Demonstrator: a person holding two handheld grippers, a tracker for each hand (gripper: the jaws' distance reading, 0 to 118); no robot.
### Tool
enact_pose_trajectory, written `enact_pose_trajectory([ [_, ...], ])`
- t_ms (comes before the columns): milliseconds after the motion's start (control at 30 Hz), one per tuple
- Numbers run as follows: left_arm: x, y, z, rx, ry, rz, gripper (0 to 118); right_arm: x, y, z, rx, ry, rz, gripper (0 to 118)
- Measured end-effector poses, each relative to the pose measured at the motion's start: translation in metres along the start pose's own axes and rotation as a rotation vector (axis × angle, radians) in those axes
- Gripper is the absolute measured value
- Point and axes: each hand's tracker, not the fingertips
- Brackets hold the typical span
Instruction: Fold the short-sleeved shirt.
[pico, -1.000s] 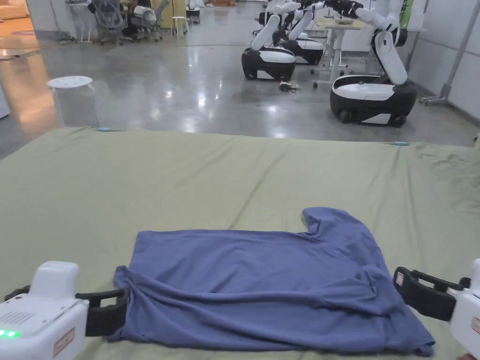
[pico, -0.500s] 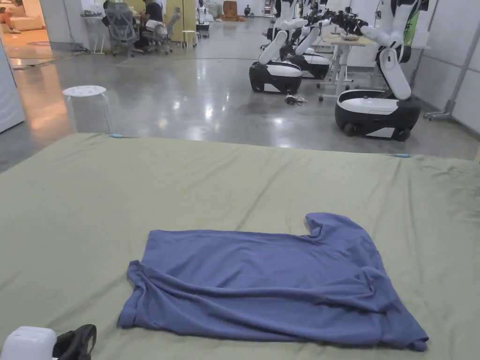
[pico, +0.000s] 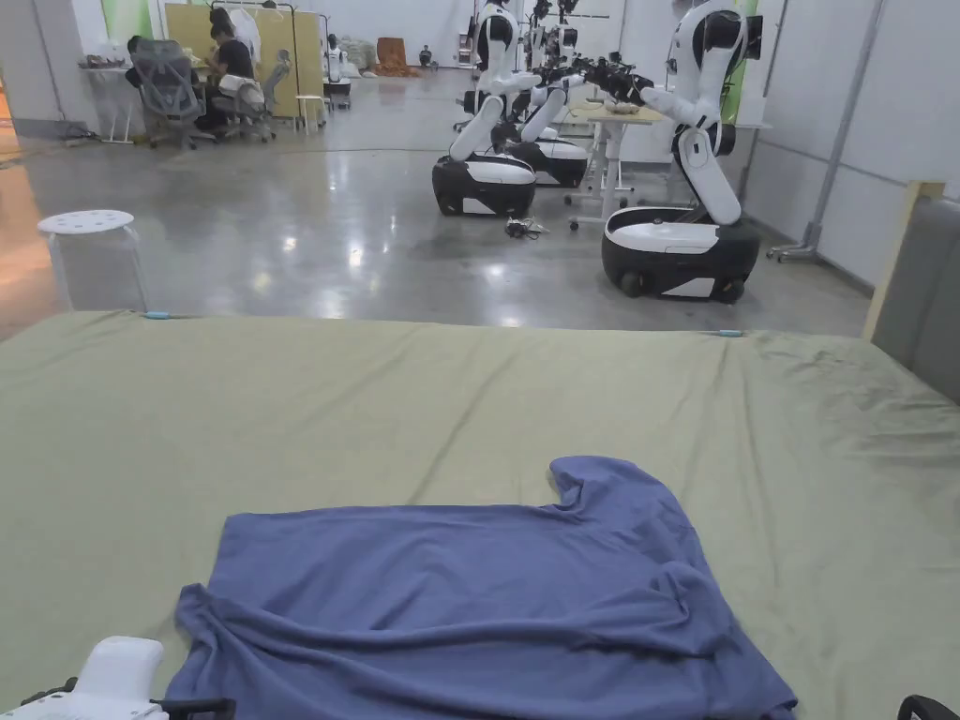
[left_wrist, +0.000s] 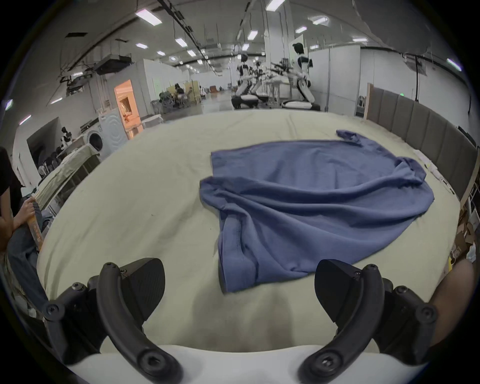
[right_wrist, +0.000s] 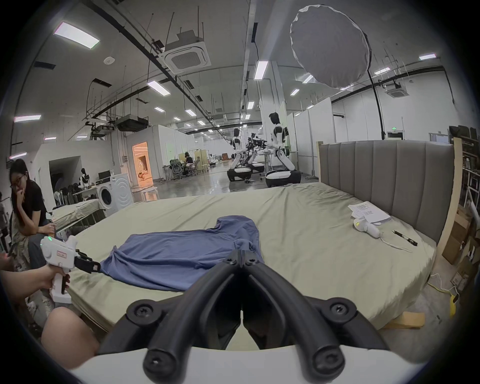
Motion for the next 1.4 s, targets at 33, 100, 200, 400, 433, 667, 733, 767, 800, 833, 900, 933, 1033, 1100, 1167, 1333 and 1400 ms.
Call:
enact_pose_trajectory([
  [33, 0.000, 0.001, -0.009, -0.017, 0.009, 0.002, 114, 0.001, 0.000, -0.001, -0.003, 0.000, -0.007, 0],
  [100, -0.004, 0.001, -0.031, -0.066, 0.009, 0.025, 114, 0.002, -0.001, -0.004, -0.007, -0.003, -0.021, 0],
  [200, -0.005, -0.001, -0.048, -0.111, -0.027, 0.056, 110, 0.005, -0.003, -0.008, -0.018, -0.008, -0.052, 0],
  [400, -0.006, 0.001, -0.015, -0.004, 0.016, 0.090, 11, 0.004, -0.009, -0.017, -0.049, -0.013, -0.052, 0],
  [433, -0.009, 0.000, -0.011, 0.002, -0.032, 0.115, 11, 0.003, -0.011, -0.018, -0.060, -0.013, -0.043, 0],
  [667, -0.015, 0.006, 0.023, 0.066, -0.059, 0.114, 7, 0.000, -0.012, -0.052, -0.160, 0.033, 0.017, 0],
  [733, -0.002, 0.008, 0.028, 0.065, -0.004, -0.017, 7, -0.003, -0.010, -0.071, -0.194, 0.056, 0.044, 0],
  [767, 0.002, 0.007, 0.031, 0.067, -0.002, -0.051, 7, -0.004, -0.009, -0.082, -0.204, 0.068, 0.050, 0],
  [800, 0.002, 0.005, 0.034, 0.072, -0.011, -0.035, 7, -0.006, -0.008, -0.093, -0.214, 0.079, 0.043, 2],
  [833, 0.000, 0.004, 0.036, 0.070, -0.016, -0.016, 7, -0.005, -0.007, -0.103, -0.230, 0.098, 0.028, 5],
  [900, -0.003, 0.003, 0.039, 0.084, -0.020, 0.012, 7, -0.003, -0.008, -0.128, -0.277, 0.118, -0.010, 15],
  [933, -0.005, 0.003, 0.039, 0.086, -0.019, 0.022, 7, -0.001, -0.009, -0.139, -0.300, 0.124, -0.026, 43],
  [1033, -0.014, 0.003, 0.037, 0.082, -0.030, 0.069, 7, 0.012, -0.017, -0.177, -0.388, 0.053, -0.023, 114],
  [1100, -0.017, 0.001, 0.036, 0.071, -0.032, 0.078, 7, 0.022, -0.026, -0.202, -0.532, 0.034, -0.065, 115],
  [1167, -0.015, 0.001, 0.036, 0.066, -0.020, 0.068, 6, 0.026, -0.031, -0.214, -0.561, -0.007, -0.016, 115],
  [1333, -0.033, -0.002, 0.037, 0.070, -0.009, 0.149, 4, 0.042, -0.056, -0.253, -0.608, -0.003, -0.099, 115],
  [1400, -0.036, -0.004, 0.035, 0.054, 0.000, 0.163, 4, 0.043, -0.061, -0.265, -0.666, 0.009, -0.136, 103],
])
